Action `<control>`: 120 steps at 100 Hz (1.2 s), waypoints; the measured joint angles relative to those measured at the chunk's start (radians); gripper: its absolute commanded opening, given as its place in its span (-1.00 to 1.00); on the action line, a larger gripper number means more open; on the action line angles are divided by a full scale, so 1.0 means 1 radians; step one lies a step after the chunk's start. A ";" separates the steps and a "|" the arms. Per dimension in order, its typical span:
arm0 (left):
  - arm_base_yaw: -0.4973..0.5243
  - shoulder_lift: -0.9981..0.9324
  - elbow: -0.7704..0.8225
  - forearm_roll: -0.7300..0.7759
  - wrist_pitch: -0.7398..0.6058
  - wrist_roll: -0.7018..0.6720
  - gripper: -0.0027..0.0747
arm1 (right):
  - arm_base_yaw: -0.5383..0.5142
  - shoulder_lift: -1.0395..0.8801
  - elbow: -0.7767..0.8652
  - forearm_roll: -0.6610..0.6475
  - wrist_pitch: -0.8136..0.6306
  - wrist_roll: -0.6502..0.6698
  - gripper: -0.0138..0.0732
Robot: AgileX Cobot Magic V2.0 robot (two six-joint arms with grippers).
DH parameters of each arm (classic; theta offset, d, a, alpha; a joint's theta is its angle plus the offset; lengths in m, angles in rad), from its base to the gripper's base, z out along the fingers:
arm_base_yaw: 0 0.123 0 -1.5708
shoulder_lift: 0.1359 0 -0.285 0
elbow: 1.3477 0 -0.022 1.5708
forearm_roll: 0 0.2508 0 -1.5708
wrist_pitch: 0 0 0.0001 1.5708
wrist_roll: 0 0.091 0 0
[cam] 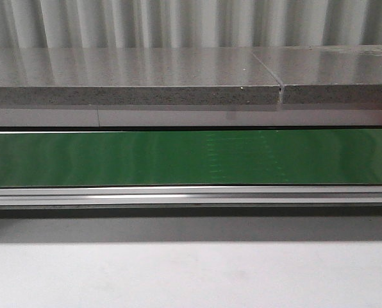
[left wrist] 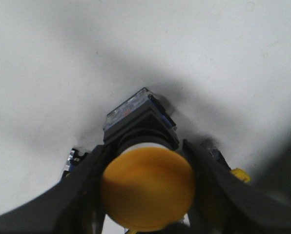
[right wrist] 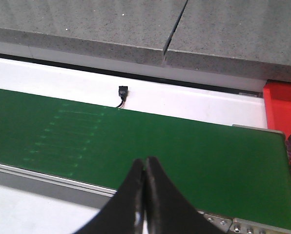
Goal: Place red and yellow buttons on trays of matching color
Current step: 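Close the left gripper around a yellow push button on the table, then set the yellow button on the conveyor belt and open the left gripper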
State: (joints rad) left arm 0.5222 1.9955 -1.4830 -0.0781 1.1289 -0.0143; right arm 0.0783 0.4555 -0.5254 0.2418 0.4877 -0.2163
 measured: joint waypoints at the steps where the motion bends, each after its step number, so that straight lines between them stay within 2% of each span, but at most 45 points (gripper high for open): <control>1: 0.000 0.000 0.000 0.000 0.000 0.002 -0.46 | 0.000 0.000 0.000 0.000 0.000 0.000 -0.83; 22: 0.000 -0.031 0.000 -0.002 -0.019 0.014 -0.46 | 0.000 0.000 0.000 0.000 0.000 0.000 -0.83; 56: -0.015 -0.254 0.000 -0.022 -0.011 0.050 -0.46 | 0.000 0.000 0.000 0.000 0.000 0.000 -0.83; 99: -0.232 -0.299 0.000 -0.039 0.052 0.088 -0.46 | 0.000 0.000 0.000 0.000 0.000 0.000 -0.83; 120: -0.282 -0.270 0.000 -0.040 0.069 0.103 -0.46 | 0.000 0.000 0.000 0.000 0.000 0.000 -0.83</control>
State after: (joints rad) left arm 0.2406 1.7259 -1.4830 -0.1185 1.1976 0.0883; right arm 0.0783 0.4555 -0.5254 0.2418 0.4877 -0.2163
